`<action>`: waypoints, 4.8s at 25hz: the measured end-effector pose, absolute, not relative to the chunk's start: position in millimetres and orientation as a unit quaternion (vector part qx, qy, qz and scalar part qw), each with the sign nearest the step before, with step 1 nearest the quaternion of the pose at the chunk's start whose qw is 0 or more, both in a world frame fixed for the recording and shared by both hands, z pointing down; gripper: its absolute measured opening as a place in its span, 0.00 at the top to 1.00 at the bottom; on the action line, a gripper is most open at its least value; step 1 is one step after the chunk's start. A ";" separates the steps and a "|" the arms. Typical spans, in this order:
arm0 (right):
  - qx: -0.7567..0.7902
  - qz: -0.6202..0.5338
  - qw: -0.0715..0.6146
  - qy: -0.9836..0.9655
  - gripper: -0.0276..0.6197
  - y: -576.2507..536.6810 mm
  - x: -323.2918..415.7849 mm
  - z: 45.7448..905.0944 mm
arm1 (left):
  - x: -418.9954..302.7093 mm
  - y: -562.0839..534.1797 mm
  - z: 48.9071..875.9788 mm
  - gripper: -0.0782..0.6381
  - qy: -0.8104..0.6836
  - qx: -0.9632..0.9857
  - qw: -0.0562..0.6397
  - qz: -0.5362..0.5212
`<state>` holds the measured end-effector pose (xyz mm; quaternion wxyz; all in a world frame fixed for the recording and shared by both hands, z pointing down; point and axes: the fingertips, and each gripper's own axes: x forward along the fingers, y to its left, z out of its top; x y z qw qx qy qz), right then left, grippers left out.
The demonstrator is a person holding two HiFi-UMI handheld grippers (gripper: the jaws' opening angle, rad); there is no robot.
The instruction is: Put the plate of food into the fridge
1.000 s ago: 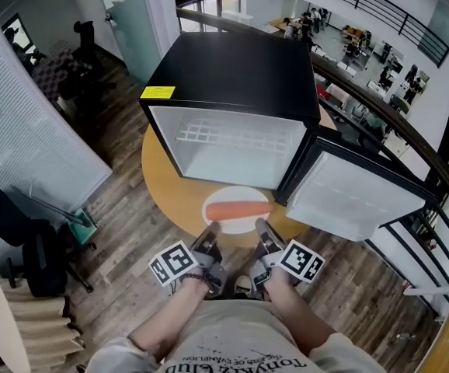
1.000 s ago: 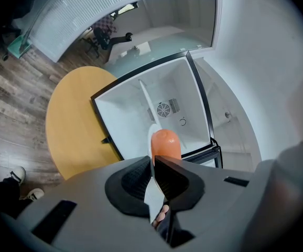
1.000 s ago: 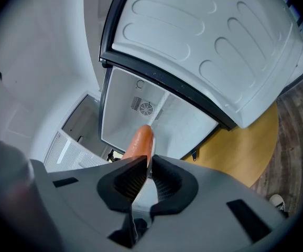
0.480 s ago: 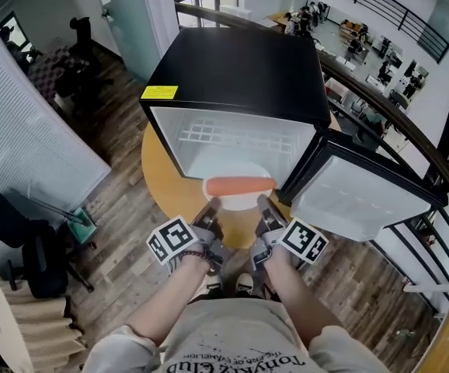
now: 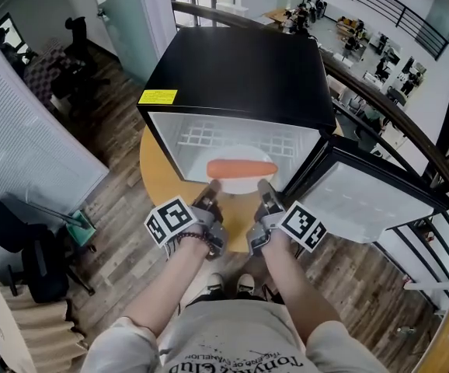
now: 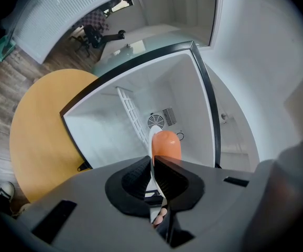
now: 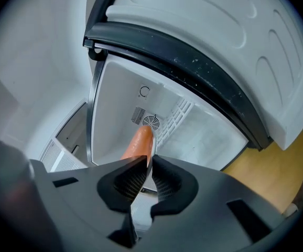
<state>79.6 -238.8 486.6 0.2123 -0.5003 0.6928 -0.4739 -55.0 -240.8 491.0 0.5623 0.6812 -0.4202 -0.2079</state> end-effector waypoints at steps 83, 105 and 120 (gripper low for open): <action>-0.580 -0.403 0.129 0.696 0.83 -354.7 83.2 504.6 | -48.8 -371.3 519.4 0.82 -0.433 0.692 0.558 -0.147; -0.592 -0.380 0.087 0.706 0.76 -352.5 87.9 500.5 | -27.0 -343.2 514.4 0.80 -0.416 0.702 0.563 -0.132; -0.552 -0.383 0.032 0.740 0.75 -340.8 88.0 505.0 | -29.3 -346.2 517.3 0.81 -0.428 0.695 0.562 -0.135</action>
